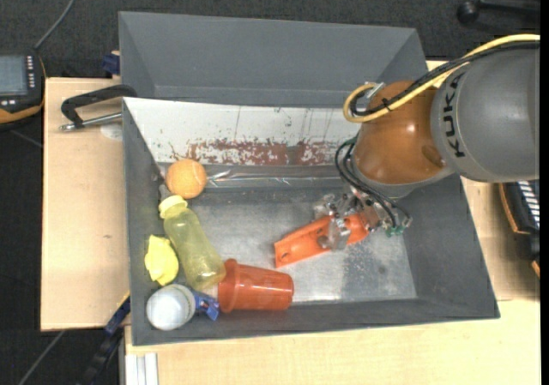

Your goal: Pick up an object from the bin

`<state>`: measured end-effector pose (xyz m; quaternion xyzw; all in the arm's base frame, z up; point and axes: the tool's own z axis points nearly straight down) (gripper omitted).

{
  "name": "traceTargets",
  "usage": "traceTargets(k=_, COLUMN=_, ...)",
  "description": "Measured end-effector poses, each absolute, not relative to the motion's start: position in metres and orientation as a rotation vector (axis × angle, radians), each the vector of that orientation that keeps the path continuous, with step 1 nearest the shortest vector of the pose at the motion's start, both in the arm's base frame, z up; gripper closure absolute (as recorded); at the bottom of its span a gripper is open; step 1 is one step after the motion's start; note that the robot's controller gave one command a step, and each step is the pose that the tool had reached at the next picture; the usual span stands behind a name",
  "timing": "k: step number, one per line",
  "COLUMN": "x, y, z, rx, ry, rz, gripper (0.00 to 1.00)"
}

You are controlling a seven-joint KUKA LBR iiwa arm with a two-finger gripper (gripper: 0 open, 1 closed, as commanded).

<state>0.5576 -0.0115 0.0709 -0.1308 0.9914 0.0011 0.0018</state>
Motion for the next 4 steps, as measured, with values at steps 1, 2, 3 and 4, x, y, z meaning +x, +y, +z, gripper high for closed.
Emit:
traceTargets(k=1, x=0.571, y=-0.005, z=0.108, rx=-0.450, ry=3.105, rz=0.005, gripper=1.00)
traceTargets(k=2, x=0.554, y=-0.012, z=0.142, rx=-0.473, ry=3.100, rz=0.005, gripper=1.00)
traceTargets(k=3, x=0.566, y=-0.005, z=0.195, rx=-0.510, ry=3.092, rz=0.006, gripper=1.00)
traceTargets(k=4, x=0.570, y=-0.003, z=0.207, rx=-0.516, ry=3.088, rz=0.006, gripper=1.00)
